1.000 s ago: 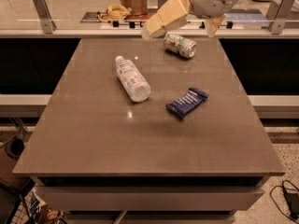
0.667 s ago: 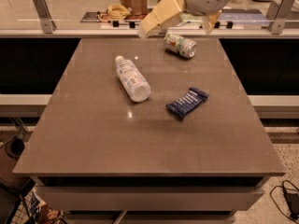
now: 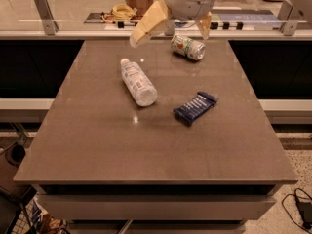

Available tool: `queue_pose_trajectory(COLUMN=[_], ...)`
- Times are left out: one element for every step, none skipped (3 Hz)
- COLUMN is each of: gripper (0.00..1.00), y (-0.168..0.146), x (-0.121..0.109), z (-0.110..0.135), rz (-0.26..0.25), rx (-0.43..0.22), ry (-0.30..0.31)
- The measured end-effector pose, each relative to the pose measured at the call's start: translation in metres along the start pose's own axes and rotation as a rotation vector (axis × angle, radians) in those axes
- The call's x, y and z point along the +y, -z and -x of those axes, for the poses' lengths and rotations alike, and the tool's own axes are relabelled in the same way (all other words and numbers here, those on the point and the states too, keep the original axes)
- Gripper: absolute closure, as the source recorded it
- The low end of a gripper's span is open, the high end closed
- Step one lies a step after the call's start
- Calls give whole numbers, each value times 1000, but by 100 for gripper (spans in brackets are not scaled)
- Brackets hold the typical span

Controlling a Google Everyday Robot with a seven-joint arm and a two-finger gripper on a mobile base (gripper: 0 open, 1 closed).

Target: Place blue plastic bottle upright

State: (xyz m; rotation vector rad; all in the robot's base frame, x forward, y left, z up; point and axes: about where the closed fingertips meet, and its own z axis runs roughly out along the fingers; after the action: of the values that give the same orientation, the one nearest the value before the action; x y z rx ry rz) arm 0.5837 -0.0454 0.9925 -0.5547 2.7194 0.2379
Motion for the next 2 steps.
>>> queue_pose_trajectory(gripper=[0, 0], y=[-29, -58], x=[16, 30], z=[-2, 2], rz=[8, 21], rx=[36, 60], ry=[4, 22])
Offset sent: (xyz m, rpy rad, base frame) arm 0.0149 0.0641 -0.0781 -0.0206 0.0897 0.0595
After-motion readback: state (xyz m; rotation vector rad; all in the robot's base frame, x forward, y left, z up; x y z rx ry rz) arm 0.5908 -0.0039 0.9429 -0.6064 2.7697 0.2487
